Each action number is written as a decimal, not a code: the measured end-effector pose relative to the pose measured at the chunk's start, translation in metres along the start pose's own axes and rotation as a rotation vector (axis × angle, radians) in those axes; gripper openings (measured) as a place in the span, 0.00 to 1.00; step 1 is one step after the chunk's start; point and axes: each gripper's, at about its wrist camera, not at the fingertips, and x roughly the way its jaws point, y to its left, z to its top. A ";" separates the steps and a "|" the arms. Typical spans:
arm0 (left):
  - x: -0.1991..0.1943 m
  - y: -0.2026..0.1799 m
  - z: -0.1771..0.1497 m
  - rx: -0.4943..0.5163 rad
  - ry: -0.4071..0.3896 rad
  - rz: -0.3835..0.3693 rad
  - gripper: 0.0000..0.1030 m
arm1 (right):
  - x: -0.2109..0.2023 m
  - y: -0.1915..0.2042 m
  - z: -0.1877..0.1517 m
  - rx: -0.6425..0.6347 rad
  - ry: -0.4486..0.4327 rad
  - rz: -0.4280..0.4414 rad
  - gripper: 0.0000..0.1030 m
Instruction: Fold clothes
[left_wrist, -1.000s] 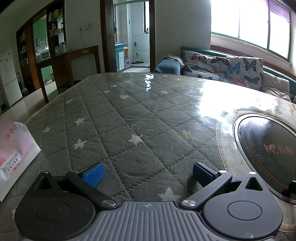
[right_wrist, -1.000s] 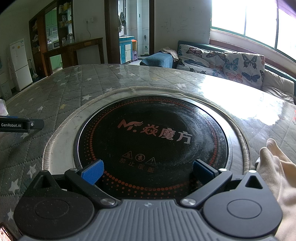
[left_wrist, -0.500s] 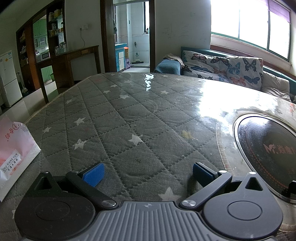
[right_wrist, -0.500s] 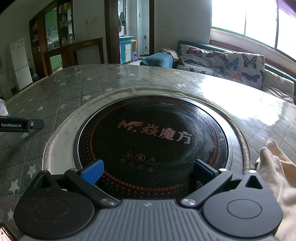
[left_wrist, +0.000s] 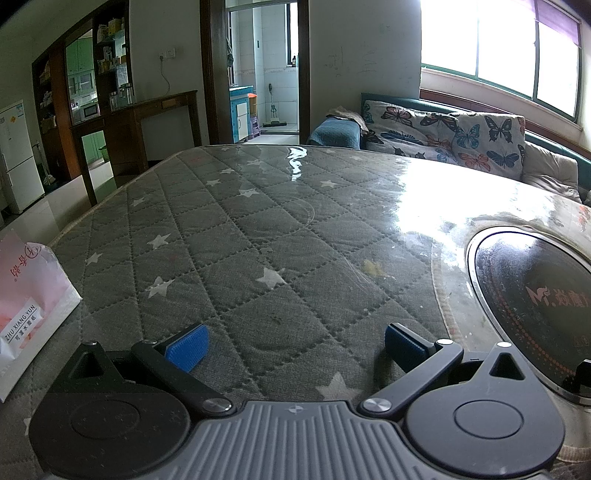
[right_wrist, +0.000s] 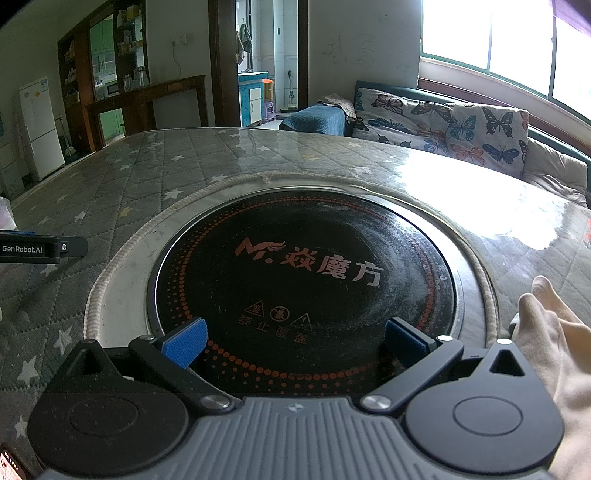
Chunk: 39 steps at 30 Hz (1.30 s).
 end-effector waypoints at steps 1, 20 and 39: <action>0.000 0.000 0.000 -0.001 0.000 -0.001 1.00 | 0.000 0.000 0.000 0.000 0.000 0.000 1.00; 0.002 0.000 0.000 0.002 0.013 -0.002 1.00 | 0.000 0.000 0.000 0.000 -0.001 0.000 1.00; -0.015 -0.037 0.001 0.057 0.086 0.085 1.00 | -0.001 0.000 0.001 0.001 -0.001 0.000 1.00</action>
